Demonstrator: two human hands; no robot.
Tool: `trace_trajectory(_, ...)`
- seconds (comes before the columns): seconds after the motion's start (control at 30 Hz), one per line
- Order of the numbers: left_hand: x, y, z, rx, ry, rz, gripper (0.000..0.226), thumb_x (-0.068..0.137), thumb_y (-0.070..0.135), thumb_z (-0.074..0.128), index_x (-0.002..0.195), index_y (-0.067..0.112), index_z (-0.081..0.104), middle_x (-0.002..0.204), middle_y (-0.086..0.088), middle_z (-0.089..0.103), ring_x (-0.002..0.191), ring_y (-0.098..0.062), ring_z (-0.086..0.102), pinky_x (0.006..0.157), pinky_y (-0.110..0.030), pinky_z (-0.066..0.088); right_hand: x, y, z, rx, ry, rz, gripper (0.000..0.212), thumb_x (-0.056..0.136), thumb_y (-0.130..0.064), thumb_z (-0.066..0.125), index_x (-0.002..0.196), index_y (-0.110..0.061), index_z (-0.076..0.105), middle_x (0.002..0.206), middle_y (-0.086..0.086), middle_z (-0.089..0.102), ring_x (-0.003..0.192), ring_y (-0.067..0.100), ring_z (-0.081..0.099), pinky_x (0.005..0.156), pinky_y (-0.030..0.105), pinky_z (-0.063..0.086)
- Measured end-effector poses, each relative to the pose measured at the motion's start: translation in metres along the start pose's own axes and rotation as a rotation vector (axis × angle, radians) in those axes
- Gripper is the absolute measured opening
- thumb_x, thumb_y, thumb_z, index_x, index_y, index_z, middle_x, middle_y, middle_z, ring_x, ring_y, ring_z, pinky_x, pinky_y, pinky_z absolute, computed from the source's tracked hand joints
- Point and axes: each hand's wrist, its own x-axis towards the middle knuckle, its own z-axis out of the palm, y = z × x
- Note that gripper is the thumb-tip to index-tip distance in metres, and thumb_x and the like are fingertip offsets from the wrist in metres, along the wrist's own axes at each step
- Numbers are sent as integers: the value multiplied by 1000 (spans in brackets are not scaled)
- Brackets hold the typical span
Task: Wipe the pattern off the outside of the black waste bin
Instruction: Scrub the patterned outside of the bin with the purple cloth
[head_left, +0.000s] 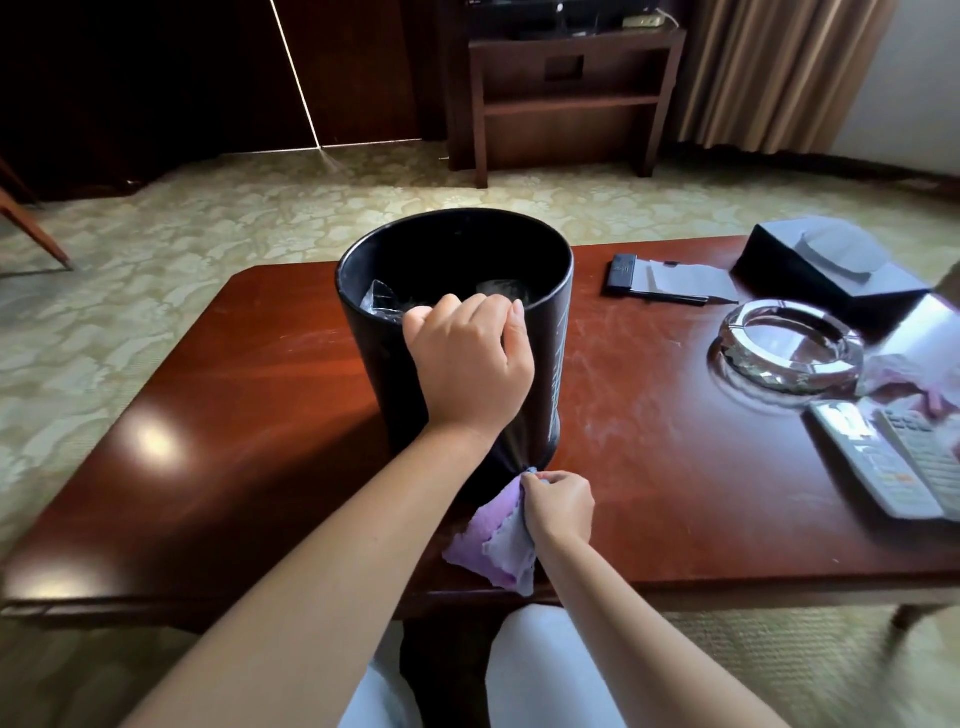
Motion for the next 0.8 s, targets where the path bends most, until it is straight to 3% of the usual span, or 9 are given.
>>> trace_trajectory(0.3, -1, -1, 0, -2, -14, 0, 33, 87, 22, 47, 55, 17, 44, 52, 1, 50, 54, -25, 46, 62, -32, 20, -29, 1, 20, -106, -61, 21, 19, 84, -36, 58, 94, -25, 70, 100, -1, 69, 97, 24, 64, 73, 23, 41)
trace_trajectory(0.57, -1, -4, 0, -47, -2, -9, 34, 86, 24, 48, 53, 16, 51, 51, 1, 51, 53, -23, 47, 62, -33, 22, 3, -1, -6, -55, -20, -11, 18, 78, -34, 64, 86, -21, 74, 91, 1, 72, 89, 24, 65, 78, 27, 49)
trace_trajectory(0.8, 10, -17, 5, -202, -76, -6, 38, 85, 30, 48, 50, 15, 54, 46, 2, 51, 53, -19, 51, 65, -33, 25, 9, 5, -19, -117, 2, -150, 12, 83, -31, 64, 90, -22, 69, 96, 1, 71, 95, 21, 63, 71, 24, 41)
